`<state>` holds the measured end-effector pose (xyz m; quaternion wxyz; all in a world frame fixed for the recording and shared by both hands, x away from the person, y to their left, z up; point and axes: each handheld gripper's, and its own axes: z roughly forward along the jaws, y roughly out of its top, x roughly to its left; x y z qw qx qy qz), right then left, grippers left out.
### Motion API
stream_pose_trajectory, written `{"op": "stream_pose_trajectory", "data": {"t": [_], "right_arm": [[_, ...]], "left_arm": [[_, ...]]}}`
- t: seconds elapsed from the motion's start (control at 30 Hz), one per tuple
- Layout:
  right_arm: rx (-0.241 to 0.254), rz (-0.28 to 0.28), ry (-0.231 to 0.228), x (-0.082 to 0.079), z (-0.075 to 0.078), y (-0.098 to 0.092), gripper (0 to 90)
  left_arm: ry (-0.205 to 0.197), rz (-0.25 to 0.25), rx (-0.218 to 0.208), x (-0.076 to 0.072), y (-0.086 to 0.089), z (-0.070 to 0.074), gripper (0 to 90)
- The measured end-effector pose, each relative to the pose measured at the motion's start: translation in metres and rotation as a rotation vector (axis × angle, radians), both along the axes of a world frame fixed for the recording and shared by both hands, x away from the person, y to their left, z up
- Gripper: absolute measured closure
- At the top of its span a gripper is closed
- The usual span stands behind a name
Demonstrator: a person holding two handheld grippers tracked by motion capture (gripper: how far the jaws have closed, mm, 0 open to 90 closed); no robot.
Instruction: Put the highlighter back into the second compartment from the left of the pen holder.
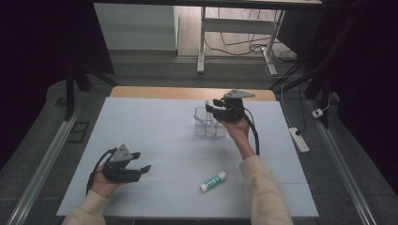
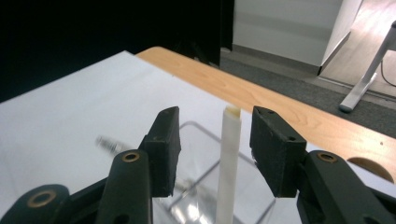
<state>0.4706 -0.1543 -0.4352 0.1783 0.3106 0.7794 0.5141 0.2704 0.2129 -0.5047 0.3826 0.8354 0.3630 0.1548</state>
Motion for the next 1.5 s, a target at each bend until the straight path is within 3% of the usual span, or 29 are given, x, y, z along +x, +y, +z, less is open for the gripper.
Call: {"op": "stream_pose_trajectory", "data": {"t": [0.23, 0.6, 1.23, 1.5], "right_arm": [[-0.044, 0.026, 0.02, -0.017, -0.002, -0.014, 52.4], [-0.075, 0.084, 0.048, -0.043, -0.006, -0.026, 51.0], [-0.144, 0.175, 0.066, -0.095, -0.015, -0.053, 49.4], [-0.155, 0.197, 0.081, -0.104, -0.021, -0.061, 49.1]], "left_arm": [[-0.003, 0.006, -0.002, 0.0, 0.001, 0.001, 33.4], [-0.004, 0.009, -0.008, -0.001, 0.001, 0.002, 33.4], [-0.005, 0.006, -0.002, -0.001, 0.0, 0.002, 33.4], [-0.005, 0.0, 0.006, -0.001, -0.002, 0.002, 33.4]]}}
